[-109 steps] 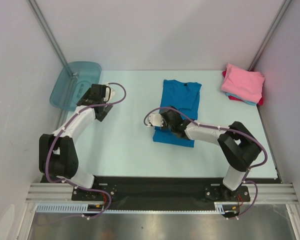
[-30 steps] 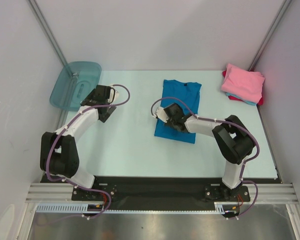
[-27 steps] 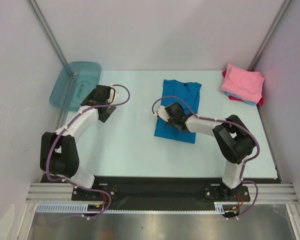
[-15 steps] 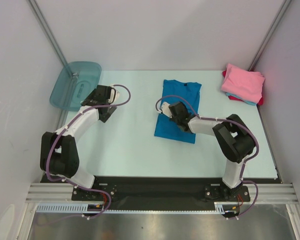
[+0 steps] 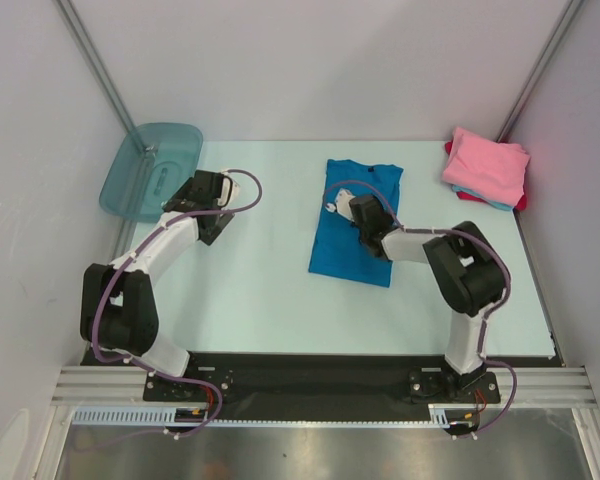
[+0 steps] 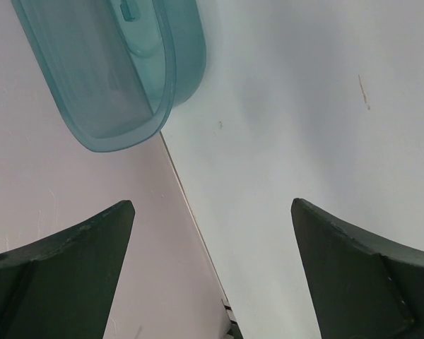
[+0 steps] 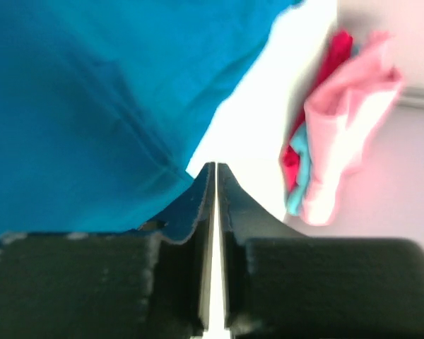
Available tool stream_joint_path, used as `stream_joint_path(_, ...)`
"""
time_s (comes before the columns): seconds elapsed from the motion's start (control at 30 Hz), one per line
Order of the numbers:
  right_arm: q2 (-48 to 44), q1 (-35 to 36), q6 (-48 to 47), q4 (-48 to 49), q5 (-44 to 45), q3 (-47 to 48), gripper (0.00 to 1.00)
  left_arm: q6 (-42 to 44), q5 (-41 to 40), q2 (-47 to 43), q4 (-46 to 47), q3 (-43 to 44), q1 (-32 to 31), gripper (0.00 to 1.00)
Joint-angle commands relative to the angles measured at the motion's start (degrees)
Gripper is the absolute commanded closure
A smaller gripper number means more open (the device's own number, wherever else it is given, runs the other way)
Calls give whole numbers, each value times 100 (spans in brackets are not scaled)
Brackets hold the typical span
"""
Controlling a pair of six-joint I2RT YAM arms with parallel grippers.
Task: Fold and stack the t-shirts
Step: Fold the tshirt
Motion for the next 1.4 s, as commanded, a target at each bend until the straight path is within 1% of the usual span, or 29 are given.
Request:
stream_joint_path(0.0,-1191,249,1264,-2074,-1263,496,85,90,-164,-36,127,-37,-39,0)
stream_joint_path(0.03,-1395,380,1453,-2555,-1574,559,70,91,-173,-36,127,-38,-39,0)
stream_joint_path(0.07,-1554,469,1594,-3100,-1769,568,64,99,-182,-18,127,-38,-39,0)
stream_joint_path(0.13,-1976,714,1683,-3315,-1920,307,57,99,-191,-9,127,-29,-39,0)
stream_joint_path(0.17,-2090,977,1683,-3281,-1859,139,55,91,-199,-9,127,-20,-39,0)
stream_joint_path(0.23,-2328,1268,1622,-3307,-1745,-273,52,91,-199,-27,127,-11,-39,0)
stream_joint_path(0.27,-2390,1522,1622,-3290,-1692,-397,51,91,-208,-36,127,-11,-39,0)
stream_joint_path(0.33,-2478,1708,1665,-3316,-1700,-617,49,108,-217,-79,127,-29,-39,0)
stream_joint_path(0.37,-2504,1935,1683,-3264,-1674,-844,49,134,-234,-97,127,-29,-47,0)
stream_joint_path(0.5,-2487,2436,1622,-2895,-1149,-1417,48,205,-287,-211,127,-46,-39,0)
stream_joint_path(0.6,-2513,2648,1630,-2622,-919,-1681,46,231,-270,-264,127,-81,-39,0)
stream_joint_path(0.83,-2373,3053,1824,-2683,-699,-1857,43,249,-278,-326,144,-152,-39,0)
stream_joint_path(0.97,-2040,3176,1859,-2482,-558,-1989,42,249,-270,-361,144,-143,-39,0)
stream_joint_path(1.03,-1846,3203,1702,-2193,-435,-2146,41,257,-278,-361,153,-152,-39,0)
stream_joint_path(1.2,-1416,3177,1481,-1822,-382,-2235,41,284,-287,-387,144,-134,-39,0)
stream_joint_path(1.3,-1134,3072,1174,-1208,-321,-2349,41,284,-296,-396,153,-126,-47,0)
stream_joint_path(1.33,-568,2619,808,-493,-268,-2306,41,319,-305,-431,170,-143,-39,0)
stream_joint_path(1.37,-458,2614,726,-486,-268,-2306,41,319,-305,-431,179,-152,-39,0)
